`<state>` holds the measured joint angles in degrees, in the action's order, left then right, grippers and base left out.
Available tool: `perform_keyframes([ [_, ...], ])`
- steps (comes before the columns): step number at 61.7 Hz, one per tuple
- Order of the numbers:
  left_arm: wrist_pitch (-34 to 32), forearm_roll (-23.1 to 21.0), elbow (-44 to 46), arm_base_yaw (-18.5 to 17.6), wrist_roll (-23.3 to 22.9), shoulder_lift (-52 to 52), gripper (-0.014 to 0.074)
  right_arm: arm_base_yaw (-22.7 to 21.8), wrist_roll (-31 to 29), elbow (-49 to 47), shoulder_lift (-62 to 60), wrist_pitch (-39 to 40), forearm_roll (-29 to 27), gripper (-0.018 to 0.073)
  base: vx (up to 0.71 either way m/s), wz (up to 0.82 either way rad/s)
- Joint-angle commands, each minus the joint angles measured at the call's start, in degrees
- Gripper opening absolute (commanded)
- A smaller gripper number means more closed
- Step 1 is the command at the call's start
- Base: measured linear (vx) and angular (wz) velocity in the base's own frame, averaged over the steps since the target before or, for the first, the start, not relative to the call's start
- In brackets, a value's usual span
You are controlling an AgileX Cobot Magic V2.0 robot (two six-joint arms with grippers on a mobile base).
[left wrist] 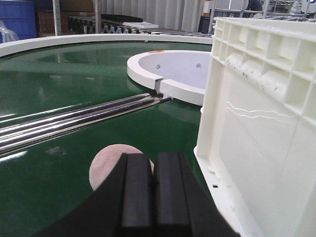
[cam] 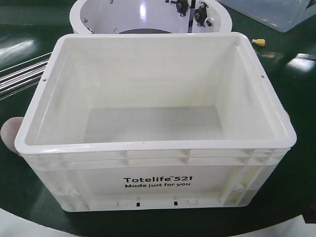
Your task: Place moving items into box and shelve
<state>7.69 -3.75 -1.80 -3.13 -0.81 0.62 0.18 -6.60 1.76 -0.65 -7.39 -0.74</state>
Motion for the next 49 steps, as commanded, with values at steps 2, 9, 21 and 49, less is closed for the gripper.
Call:
perform_keyframes([
  [2,-4.9,0.0,-0.9,0.1,0.0,0.9,-0.0006,-0.3,-0.3,0.2,-0.8,4.8,0.2,-0.0009,0.0,0.0],
  [9,-4.9,0.0,-0.9,0.1,0.0,0.9,-0.0006,-0.3,-0.3,0.2,-0.8,4.8,0.2,-0.0009,0.0,0.0],
  [21,-5.0,0.0,-0.9,0.1,0.0,0.9,-0.0006,-0.3,-0.3,0.2,-0.8,4.8,0.2,-0.0009,0.0,0.0],
  [49,-11.1,0.0,-0.8,0.1,0.0,0.9,-0.0006,-0.3,-7.5,0.2,-0.8,10.5,3.6,-0.0009,0.0,0.0],
])
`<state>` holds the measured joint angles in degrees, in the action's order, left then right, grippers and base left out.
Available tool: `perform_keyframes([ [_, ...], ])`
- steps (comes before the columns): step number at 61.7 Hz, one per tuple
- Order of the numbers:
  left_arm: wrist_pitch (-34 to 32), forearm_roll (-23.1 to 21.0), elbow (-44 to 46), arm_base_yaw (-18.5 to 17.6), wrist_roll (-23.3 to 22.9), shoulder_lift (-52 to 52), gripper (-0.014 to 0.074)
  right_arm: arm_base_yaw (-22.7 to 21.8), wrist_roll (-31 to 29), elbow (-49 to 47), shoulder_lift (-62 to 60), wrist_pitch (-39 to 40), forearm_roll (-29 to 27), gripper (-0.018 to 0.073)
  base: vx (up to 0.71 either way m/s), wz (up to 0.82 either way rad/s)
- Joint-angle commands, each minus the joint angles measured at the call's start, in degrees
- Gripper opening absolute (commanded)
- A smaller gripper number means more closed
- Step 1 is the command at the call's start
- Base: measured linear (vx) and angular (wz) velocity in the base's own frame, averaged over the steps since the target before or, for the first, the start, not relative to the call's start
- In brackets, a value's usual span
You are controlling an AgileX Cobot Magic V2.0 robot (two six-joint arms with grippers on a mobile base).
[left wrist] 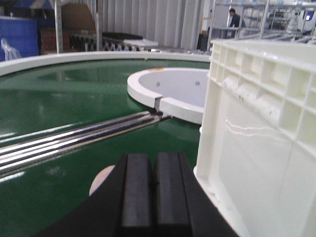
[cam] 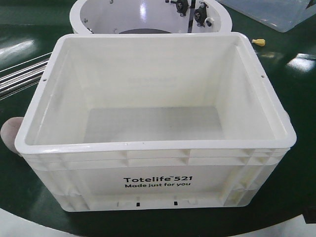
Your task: Place moving items into box and shelve
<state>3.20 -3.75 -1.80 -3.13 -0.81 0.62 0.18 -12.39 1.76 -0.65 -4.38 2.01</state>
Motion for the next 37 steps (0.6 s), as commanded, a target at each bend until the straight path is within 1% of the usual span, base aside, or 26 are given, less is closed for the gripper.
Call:
perform_keyframes([
  [1,-7.1,0.0,-0.8,0.1,0.0,0.9,-0.0006,-0.3,-1.7,0.2,-0.8,8.3,0.9,-0.0009,0.0,0.0],
  [14,-11.4,0.0,0.0,0.1,0.0,0.9,-0.0006,-0.3,-1.3,0.0,-0.8,16.7,0.2,-0.0009,0.0,0.0],
  [20,-13.1,0.0,3.2,0.1,0.0,0.9,-0.0006,-0.3,4.1,-2.1,-0.8,20.6,-2.9,-0.0009,0.0,0.0],
  [23,-13.6,0.0,6.0,0.1,0.0,0.9,-0.0006,-0.3,6.0,-5.3,-0.8,20.0,-4.0,-0.0009,0.0,0.0],
  [30,-14.4,0.1,14.5,0.1,0.8,0.4,-0.0006,-0.3,5.6,-15.1,0.5,14.9,-4.1,-0.0009,0.0,0.0],
  [37,-16.0,1.0,26.8,0.1,5.4,-3.7,-0.0006,-0.3,5.6,-28.0,6.6,9.8,-4.1,-0.0009,0.0,0.0],
])
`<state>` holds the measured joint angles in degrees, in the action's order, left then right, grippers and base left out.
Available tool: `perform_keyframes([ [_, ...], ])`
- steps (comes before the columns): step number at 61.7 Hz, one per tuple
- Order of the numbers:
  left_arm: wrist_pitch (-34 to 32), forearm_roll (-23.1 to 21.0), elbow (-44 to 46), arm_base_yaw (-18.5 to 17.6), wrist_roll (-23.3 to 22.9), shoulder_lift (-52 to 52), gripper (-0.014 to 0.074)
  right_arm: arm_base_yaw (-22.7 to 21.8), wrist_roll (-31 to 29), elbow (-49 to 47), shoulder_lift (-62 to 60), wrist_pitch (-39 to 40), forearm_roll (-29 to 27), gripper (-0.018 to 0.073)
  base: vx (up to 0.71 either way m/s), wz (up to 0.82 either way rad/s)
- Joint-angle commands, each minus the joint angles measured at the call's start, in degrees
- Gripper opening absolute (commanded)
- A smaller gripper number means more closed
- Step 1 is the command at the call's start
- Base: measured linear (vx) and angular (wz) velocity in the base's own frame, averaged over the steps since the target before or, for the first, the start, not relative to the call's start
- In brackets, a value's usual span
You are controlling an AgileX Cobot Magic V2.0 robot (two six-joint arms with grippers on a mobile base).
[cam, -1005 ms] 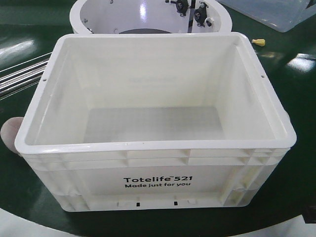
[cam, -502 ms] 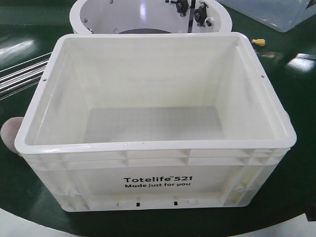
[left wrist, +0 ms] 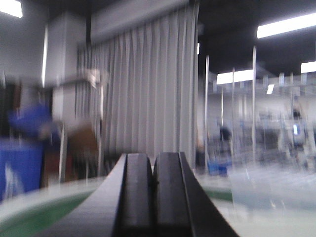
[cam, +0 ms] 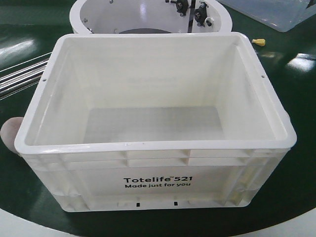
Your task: Place moving items into box and shelve
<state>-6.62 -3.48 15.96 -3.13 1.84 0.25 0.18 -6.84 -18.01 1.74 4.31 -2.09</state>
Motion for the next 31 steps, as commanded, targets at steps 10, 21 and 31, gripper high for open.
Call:
perform_keyframes([
  [10,-6.0,0.6,25.5,0.1,11.7,-17.4,-0.0006,-0.3,0.0,-24.8,19.6,2.1,0.0,-0.0009,0.0,0.0],
  [21,-5.9,0.6,32.8,0.1,12.3,-32.4,-0.0006,-0.3,0.0,-31.4,34.0,5.5,0.0,-0.0009,0.0,0.0],
  [31,-1.6,0.1,32.7,0.1,12.2,-41.0,-0.0001,-0.3,0.2,-31.3,43.0,2.6,-0.2,-0.0004,0.0,0.0],
])
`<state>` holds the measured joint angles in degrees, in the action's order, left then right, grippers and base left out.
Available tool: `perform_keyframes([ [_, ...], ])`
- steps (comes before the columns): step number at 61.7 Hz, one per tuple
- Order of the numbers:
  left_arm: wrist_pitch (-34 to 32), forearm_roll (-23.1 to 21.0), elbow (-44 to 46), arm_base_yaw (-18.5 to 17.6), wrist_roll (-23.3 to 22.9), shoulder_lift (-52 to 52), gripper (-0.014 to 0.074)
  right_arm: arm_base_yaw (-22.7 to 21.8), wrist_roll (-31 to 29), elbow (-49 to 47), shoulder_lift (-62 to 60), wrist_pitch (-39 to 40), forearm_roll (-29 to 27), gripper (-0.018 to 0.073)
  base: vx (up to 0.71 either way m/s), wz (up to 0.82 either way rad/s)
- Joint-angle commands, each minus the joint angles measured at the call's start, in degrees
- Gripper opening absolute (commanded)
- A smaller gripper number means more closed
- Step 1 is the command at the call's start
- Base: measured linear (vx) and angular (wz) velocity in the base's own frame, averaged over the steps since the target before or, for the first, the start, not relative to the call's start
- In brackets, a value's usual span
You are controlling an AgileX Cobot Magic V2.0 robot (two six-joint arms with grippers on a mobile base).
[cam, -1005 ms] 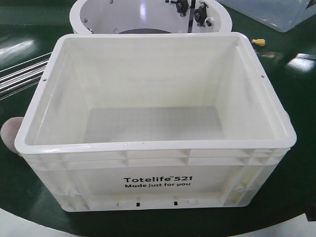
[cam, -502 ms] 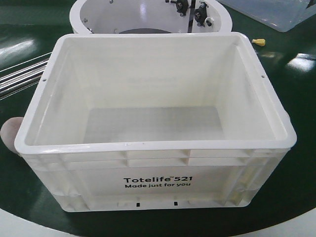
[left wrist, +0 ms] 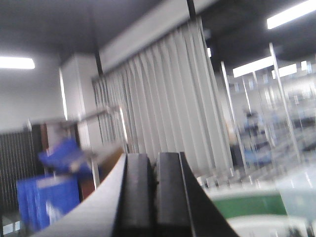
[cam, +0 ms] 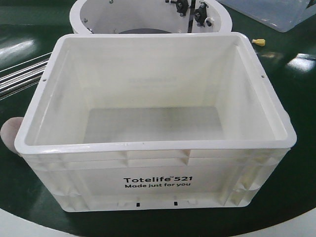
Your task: Place moving items into box and shelve
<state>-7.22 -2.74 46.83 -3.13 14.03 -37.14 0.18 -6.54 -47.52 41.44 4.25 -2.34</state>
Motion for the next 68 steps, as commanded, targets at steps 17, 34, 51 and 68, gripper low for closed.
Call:
perform_keyframes([
  [17,0.4,-0.6,1.8,-0.4,-17.6,-8.2,0.0036,-0.3,-0.1,-1.8,8.6,-0.2,0.0,0.0059,0.0,0.0],
  [34,0.5,-0.6,1.8,-0.3,-21.9,-8.2,0.0043,-0.3,-0.4,-1.8,9.1,-1.3,0.0,0.0091,0.0,0.0],
  [51,8.0,-0.1,1.8,-0.3,-8.2,-8.2,0.0269,-0.3,-0.4,-1.8,9.1,-5.5,0.1,0.0294,0.0,0.0],
  [68,9.6,-1.6,1.8,-0.3,-10.7,-8.2,0.0561,-0.3,-0.8,-1.8,9.1,-5.9,-0.4,0.06,0.0,0.0],
])
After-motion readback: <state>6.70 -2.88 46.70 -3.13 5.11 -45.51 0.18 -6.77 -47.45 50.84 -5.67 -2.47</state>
